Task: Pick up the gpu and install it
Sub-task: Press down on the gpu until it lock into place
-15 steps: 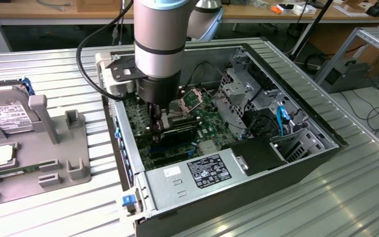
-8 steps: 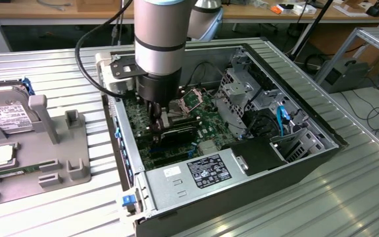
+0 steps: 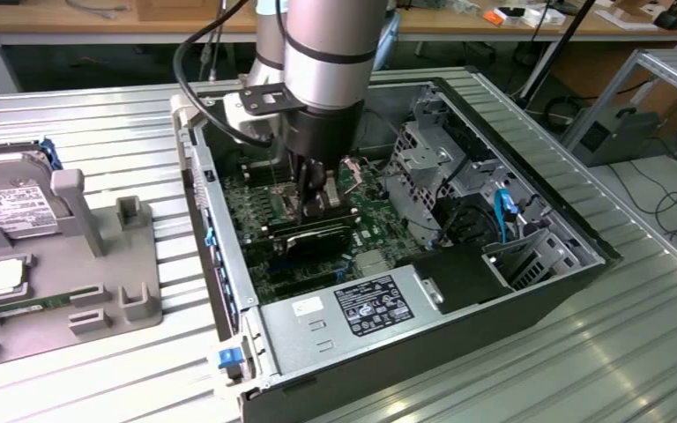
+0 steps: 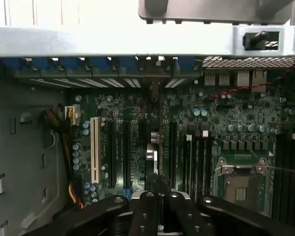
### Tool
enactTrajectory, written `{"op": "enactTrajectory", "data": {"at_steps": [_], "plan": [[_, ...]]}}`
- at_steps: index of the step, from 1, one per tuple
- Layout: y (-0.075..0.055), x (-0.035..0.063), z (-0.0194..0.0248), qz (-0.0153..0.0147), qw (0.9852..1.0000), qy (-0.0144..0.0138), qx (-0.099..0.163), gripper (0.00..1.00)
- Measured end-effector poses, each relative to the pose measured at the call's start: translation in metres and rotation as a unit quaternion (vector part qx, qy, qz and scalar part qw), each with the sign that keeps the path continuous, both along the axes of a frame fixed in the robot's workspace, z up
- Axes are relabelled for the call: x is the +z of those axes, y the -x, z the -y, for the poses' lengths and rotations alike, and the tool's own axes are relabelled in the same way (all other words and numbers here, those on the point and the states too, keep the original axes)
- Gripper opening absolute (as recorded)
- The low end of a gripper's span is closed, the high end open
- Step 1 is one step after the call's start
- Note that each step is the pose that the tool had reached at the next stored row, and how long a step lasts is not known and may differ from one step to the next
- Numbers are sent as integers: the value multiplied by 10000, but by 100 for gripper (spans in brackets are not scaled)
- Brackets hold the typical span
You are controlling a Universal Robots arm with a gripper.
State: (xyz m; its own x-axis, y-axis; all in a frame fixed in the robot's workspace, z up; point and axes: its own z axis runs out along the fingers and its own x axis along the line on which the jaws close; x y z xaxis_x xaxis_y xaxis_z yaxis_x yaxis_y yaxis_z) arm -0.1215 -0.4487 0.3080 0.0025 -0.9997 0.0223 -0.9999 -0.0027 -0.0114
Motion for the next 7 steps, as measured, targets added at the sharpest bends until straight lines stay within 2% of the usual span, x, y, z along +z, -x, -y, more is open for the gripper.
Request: {"op": "enactTrajectory", "data": {"at_steps": [7], "plan": [[-1, 16, 0, 0, 10000, 0, 1, 11]]}}
